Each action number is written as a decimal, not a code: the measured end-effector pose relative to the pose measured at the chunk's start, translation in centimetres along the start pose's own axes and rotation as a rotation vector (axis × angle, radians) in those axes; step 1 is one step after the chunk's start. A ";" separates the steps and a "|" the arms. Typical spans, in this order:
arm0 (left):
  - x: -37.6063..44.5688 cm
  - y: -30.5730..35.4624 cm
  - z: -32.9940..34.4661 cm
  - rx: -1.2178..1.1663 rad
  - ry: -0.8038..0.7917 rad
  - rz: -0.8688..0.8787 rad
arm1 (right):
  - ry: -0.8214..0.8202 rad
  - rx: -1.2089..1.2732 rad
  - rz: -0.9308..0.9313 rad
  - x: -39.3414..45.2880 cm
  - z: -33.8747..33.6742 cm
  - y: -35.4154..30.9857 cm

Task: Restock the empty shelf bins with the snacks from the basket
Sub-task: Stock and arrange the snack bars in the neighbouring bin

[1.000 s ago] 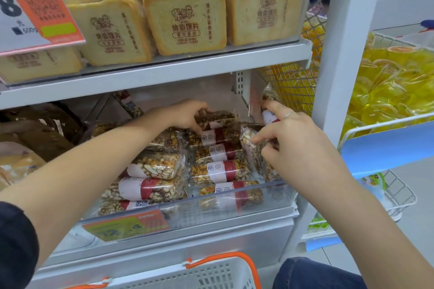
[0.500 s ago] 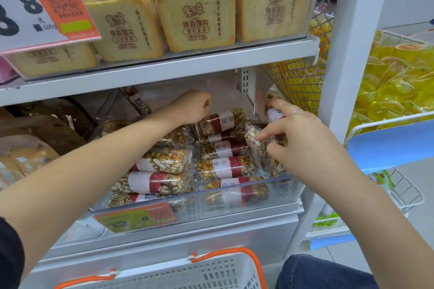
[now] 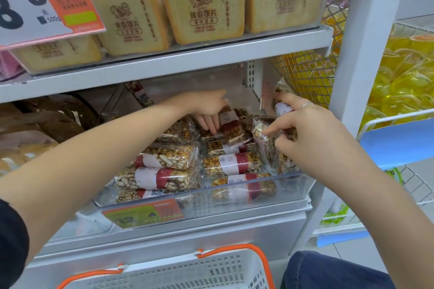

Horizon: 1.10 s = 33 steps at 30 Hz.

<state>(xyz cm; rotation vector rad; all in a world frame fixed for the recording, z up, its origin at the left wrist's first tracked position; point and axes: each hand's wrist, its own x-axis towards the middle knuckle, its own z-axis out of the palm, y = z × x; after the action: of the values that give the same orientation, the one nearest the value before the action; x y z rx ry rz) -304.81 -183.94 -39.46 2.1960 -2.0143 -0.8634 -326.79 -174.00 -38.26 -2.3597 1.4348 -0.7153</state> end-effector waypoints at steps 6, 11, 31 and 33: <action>0.8 -0.9 -0.2 0.709 -0.002 0.426 | 0.010 0.024 0.001 -0.1 0.0 0.1; 1.7 -1.3 0.0 0.506 0.071 0.460 | 0.005 0.035 -0.008 -0.2 -0.1 0.2; 2.5 -2.0 -0.5 0.296 0.282 0.394 | -0.007 0.026 -0.028 0.0 0.1 0.4; 1.4 -0.7 0.3 0.299 0.223 0.540 | -0.012 0.027 -0.018 0.1 0.0 0.4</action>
<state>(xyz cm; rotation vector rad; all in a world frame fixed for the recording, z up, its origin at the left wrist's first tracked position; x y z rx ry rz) -304.30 -185.02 -40.51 1.6076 -2.5463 -0.2585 -327.02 -174.30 -38.41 -2.3551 1.3922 -0.7196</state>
